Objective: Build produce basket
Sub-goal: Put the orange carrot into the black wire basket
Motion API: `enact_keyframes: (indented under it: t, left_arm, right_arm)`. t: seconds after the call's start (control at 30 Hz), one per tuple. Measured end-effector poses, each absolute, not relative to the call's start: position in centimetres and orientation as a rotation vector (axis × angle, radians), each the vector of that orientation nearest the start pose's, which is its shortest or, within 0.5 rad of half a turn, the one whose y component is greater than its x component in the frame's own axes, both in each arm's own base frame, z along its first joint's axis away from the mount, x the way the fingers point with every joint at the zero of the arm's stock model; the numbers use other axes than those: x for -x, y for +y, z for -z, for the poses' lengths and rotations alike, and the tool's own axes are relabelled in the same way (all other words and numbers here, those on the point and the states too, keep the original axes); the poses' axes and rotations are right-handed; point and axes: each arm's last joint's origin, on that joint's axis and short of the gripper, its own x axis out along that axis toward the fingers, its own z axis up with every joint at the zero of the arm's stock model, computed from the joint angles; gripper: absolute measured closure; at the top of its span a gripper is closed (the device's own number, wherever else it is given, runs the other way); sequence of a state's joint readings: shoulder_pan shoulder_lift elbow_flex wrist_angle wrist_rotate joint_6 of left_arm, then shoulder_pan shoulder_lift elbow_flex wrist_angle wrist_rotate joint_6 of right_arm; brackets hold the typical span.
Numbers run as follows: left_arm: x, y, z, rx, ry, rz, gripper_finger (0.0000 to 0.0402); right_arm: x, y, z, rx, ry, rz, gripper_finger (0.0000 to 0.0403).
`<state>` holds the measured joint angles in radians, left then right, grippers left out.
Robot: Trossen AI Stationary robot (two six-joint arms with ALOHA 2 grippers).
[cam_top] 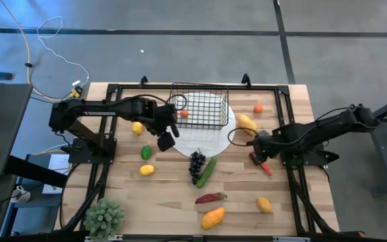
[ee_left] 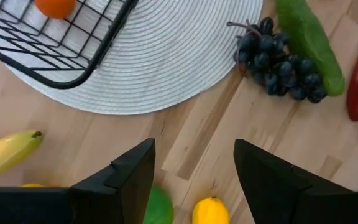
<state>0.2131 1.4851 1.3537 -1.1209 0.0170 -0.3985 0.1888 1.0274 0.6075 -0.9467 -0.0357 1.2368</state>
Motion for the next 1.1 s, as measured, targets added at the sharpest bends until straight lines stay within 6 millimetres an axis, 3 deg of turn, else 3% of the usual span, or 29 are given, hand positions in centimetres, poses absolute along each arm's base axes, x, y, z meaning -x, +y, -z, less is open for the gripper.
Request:
enact_keyframes:
  t: [0.33,0.8,0.93,1.1]
  left_arm:
    - [-25.7,5.6,-31.8,0.479,1.152,-0.409,0.0193]
    - [-25.0,5.4,-31.8,0.433,1.219,-0.384,0.0193]
    - [-24.7,5.4,-31.7,0.408,1.254,-0.374,0.0193]
    - [-24.3,5.6,-31.8,0.379,1.263,-0.412,0.0193]
  right_arm:
    - [-16.1,4.4,-16.5,-0.883,1.397,0.789,0.0229]
    - [-17.5,5.5,-13.4,-0.836,1.504,0.894,0.0236]
    - [-17.7,5.6,-13.0,-0.849,1.514,0.891,0.0281]
    - [-17.7,5.6,-13.5,-0.901,1.487,0.87,0.0376]
